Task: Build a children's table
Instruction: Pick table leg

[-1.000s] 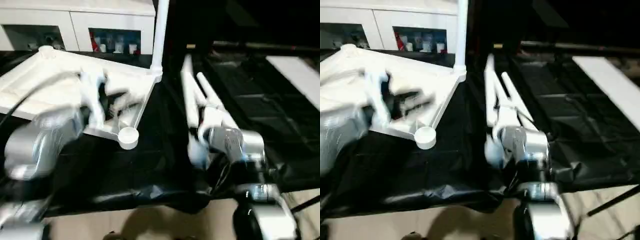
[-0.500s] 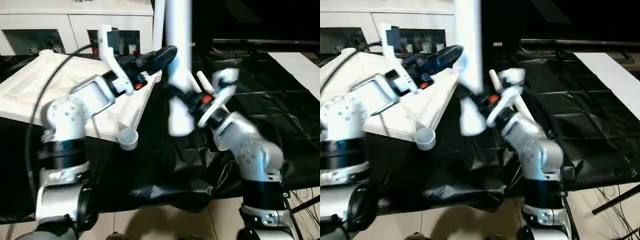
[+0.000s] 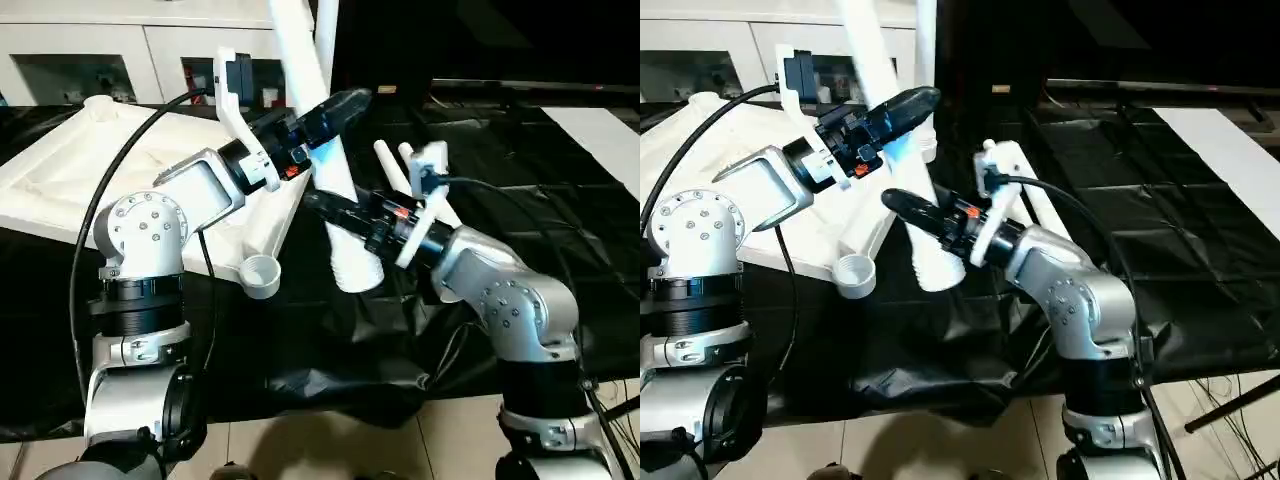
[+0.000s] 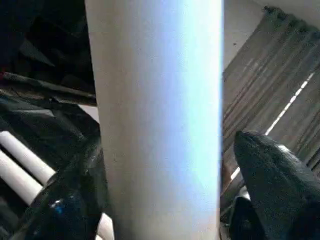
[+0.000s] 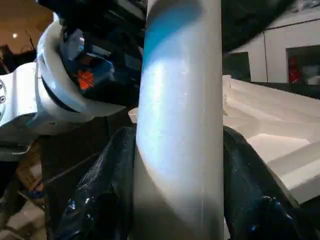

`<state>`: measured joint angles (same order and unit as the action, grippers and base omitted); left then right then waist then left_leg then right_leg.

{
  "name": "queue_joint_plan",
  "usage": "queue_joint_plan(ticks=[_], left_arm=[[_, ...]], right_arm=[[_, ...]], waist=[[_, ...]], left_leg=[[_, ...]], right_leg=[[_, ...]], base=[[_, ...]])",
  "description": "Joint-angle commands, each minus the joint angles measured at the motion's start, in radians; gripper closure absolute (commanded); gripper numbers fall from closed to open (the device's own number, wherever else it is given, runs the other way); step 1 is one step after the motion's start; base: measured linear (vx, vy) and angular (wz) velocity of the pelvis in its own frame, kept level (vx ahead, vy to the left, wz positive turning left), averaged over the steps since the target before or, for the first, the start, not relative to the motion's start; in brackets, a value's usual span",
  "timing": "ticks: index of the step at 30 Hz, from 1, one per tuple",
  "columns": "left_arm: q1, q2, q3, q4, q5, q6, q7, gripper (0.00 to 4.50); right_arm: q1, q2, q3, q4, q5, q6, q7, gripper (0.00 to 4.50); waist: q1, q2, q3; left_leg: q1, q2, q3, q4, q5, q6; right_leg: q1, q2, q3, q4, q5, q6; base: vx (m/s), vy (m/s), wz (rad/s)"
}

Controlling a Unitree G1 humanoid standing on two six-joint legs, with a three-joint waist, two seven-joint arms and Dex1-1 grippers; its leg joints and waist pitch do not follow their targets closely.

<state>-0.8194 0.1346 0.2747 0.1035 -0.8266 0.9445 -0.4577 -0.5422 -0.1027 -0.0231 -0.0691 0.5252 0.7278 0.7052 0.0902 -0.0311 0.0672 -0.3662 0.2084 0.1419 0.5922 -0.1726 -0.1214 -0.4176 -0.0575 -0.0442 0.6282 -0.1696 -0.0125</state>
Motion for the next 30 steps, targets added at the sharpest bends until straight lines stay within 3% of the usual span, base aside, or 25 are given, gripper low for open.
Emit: queue_joint_plan(ticks=[1, 3, 5, 7, 8, 13, 15, 17, 21, 23, 27, 28, 30], left_arm=[[-0.010, -0.002, -0.020, -0.002, 0.020, -0.007, 0.032, 0.80], [-0.009, -0.012, -0.027, -0.006, 0.042, -0.026, 0.067, 0.80], [-0.007, -0.017, -0.025, -0.011, 0.046, -0.026, 0.078, 1.18], [-0.001, -0.013, -0.021, -0.018, 0.038, -0.017, 0.071, 1.26], [0.002, -0.005, -0.020, -0.020, 0.037, -0.015, 0.066, 1.27], [0.012, 0.022, -0.007, -0.017, 0.035, -0.017, 0.057, 1.77], [0.017, 0.034, -0.013, -0.029, 0.034, -0.017, 0.051, 1.91], [0.020, 0.039, -0.015, -0.038, 0.031, -0.016, 0.044, 2.17], [0.027, 0.042, -0.014, -0.069, 0.005, -0.006, 0.011, 2.49], [0.026, 0.050, -0.029, -0.077, 0.015, -0.009, 0.014, 2.53], [0.024, 0.064, -0.053, -0.079, 0.033, -0.013, -0.001, 2.65], [0.025, 0.073, -0.067, -0.082, 0.040, -0.017, -0.012, 2.65], [0.026, 0.097, -0.107, -0.095, 0.060, -0.024, -0.046, 2.66]], right_arm=[[-0.013, -0.009, 0.007, -0.004, -0.010, -0.022, 0.000, 2.66], [-0.017, -0.009, 0.012, 0.001, -0.023, -0.029, -0.007, 2.66], [-0.021, -0.012, 0.016, 0.008, -0.023, -0.033, -0.009, 2.66], [-0.024, -0.010, 0.019, 0.016, -0.022, -0.036, -0.012, 2.66], [-0.026, -0.009, 0.022, 0.021, -0.022, -0.036, -0.012, 2.66], [-0.033, -0.013, 0.033, 0.034, -0.024, -0.038, -0.003, 2.66], [-0.037, -0.016, 0.036, 0.038, -0.024, -0.036, 0.002, 2.66], [-0.038, -0.017, 0.040, 0.040, -0.026, -0.039, 0.004, 2.66], [-0.037, -0.021, 0.047, 0.045, -0.031, -0.051, 0.006, 2.66], [-0.039, -0.029, 0.054, 0.051, -0.034, -0.063, 0.012, 2.66], [-0.040, -0.034, 0.062, 0.065, -0.043, -0.073, 0.019, 2.66], [-0.042, -0.034, 0.063, 0.073, -0.044, -0.071, 0.019, 2.11], [-0.049, -0.049, 0.075, 0.085, -0.044, -0.059, 0.040, 1.97]], waist=[[0.003, -0.001, -0.079], [0.004, -0.002, -0.080], [0.004, -0.010, -0.080], [0.005, -0.006, -0.079], [0.005, -0.015, -0.079], [0.002, -0.018, -0.079], [0.002, -0.026, -0.079], [0.003, -0.020, -0.078], [0.003, -0.022, -0.079], [0.005, -0.016, -0.079], [0.004, -0.018, -0.078], [0.004, -0.020, -0.078], [0.003, -0.021, -0.078]], left_leg=[[-0.004, -0.006, 0.020, -0.058, -0.118, -0.004], [-0.004, -0.005, 0.020, -0.058, -0.114, -0.003], [-0.005, -0.006, 0.022, -0.057, -0.108, -0.001], [-0.005, -0.006, 0.021, -0.057, -0.108, 0.001], [-0.005, -0.006, 0.021, -0.058, -0.107, 0.002], [-0.003, -0.003, 0.021, -0.059, -0.107, -0.003], [-0.004, -0.003, 0.021, -0.059, -0.106, -0.002], [-0.002, 0.000, 0.019, -0.061, -0.115, -0.011], [0.001, 0.000, 0.020, -0.060, -0.126, -0.017], [0.002, 0.000, 0.019, -0.061, -0.129, -0.018], [0.000, -0.001, 0.019, -0.062, -0.138, -0.019], [-0.001, -0.001, 0.019, -0.062, -0.139, -0.020], [0.001, 0.000, 0.018, -0.063, -0.139, -0.020]], right_leg=[[0.069, -0.048, 0.032, -0.080, -0.240, -0.111], [0.070, -0.048, 0.032, -0.079, -0.230, -0.111], [0.071, -0.048, 0.032, -0.079, -0.222, -0.111], [0.069, -0.049, 0.032, -0.078, -0.233, -0.112], [0.070, -0.049, 0.031, -0.077, -0.241, -0.109], [0.067, -0.050, 0.031, -0.077, -0.232, -0.105], [0.068, -0.050, 0.031, -0.076, -0.224, -0.107], [0.066, -0.052, 0.031, -0.074, -0.223, -0.109], [0.065, -0.051, 0.032, -0.073, -0.199, -0.124], [0.065, -0.051, 0.032, -0.072, -0.186, -0.135], [0.067, -0.050, 0.031, -0.073, -0.199, -0.127], [0.068, -0.050, 0.031, -0.074, -0.209, -0.124], [0.067, -0.052, 0.031, -0.073, -0.219, -0.120]], base=[[0.000, 0.000, 0.00], [0.000, 0.000, 0.00], [0.000, 0.000, 0.00], [0.000, 0.000, 0.00], [0.000, 0.000, 0.00], [0.000, 0.000, 0.00], [0.000, 0.000, 0.00], [0.000, 0.000, 0.00], [0.000, 0.000, 0.00], [0.000, 0.000, 0.00], [0.000, 0.000, 0.00], [0.000, 0.000, 0.00], [0.000, 0.000, 0.00]])
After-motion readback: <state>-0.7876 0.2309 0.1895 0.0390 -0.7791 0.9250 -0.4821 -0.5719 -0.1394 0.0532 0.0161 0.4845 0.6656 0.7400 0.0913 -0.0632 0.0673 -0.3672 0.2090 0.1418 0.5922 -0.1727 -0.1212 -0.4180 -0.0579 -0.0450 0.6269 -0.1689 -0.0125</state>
